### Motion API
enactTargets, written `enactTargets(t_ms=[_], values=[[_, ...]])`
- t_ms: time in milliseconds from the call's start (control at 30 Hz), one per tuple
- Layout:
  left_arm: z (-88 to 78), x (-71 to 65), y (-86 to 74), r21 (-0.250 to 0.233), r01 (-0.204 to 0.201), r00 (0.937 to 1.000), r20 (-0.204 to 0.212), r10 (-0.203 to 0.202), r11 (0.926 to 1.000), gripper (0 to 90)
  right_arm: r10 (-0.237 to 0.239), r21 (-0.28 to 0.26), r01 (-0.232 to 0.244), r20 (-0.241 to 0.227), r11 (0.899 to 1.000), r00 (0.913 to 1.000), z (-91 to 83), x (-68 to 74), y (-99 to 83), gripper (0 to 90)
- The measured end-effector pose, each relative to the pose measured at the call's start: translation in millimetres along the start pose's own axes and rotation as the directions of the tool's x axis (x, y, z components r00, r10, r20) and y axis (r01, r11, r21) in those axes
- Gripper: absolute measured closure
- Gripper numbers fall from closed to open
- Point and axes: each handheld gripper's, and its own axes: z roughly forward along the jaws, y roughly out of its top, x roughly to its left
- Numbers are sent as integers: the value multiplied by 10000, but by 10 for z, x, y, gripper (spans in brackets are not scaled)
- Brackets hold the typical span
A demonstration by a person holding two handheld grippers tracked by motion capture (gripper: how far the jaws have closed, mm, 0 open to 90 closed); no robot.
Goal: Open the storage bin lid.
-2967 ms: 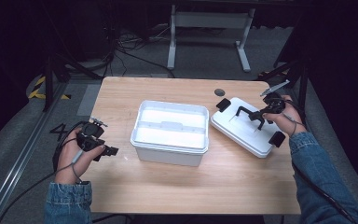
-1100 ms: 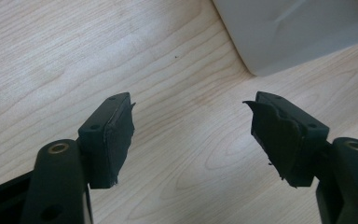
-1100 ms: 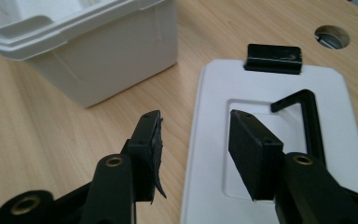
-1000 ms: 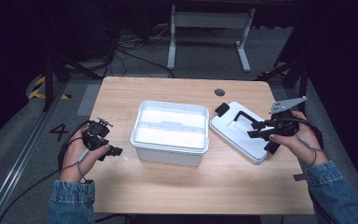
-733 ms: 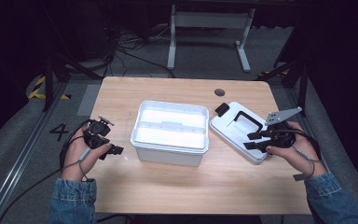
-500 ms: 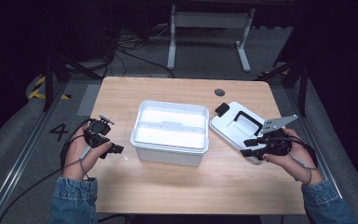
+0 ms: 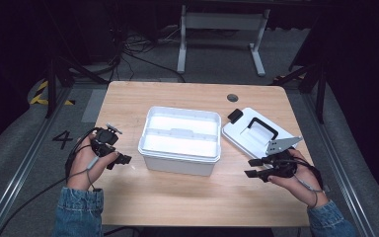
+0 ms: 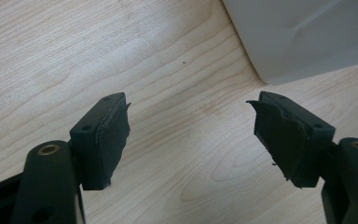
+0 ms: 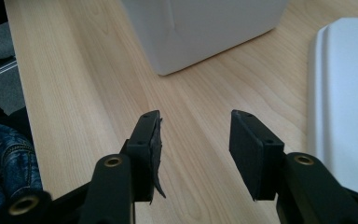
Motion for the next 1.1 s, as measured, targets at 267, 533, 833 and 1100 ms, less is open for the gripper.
enactTargets(t_ms=[267,533,833,1100], values=[[26,-21,4,-17,11,10000,16,-11,10000,267,82,-52,-82,68,10000,9999,166,15,-161,547],[37,-14,4,-126,-124,9999,-4,124,9998,247,58,48,-59,104,10000,9999,315,53,-273,547],[58,2,-6,-112,-141,9998,-118,140,9998,239,-171,146,168,195,9998,9997,439,53,-326,534],[61,2,-9,-129,-172,9998,-141,170,9998,236,-691,116,687,381,9976,9969,511,49,-353,504]])
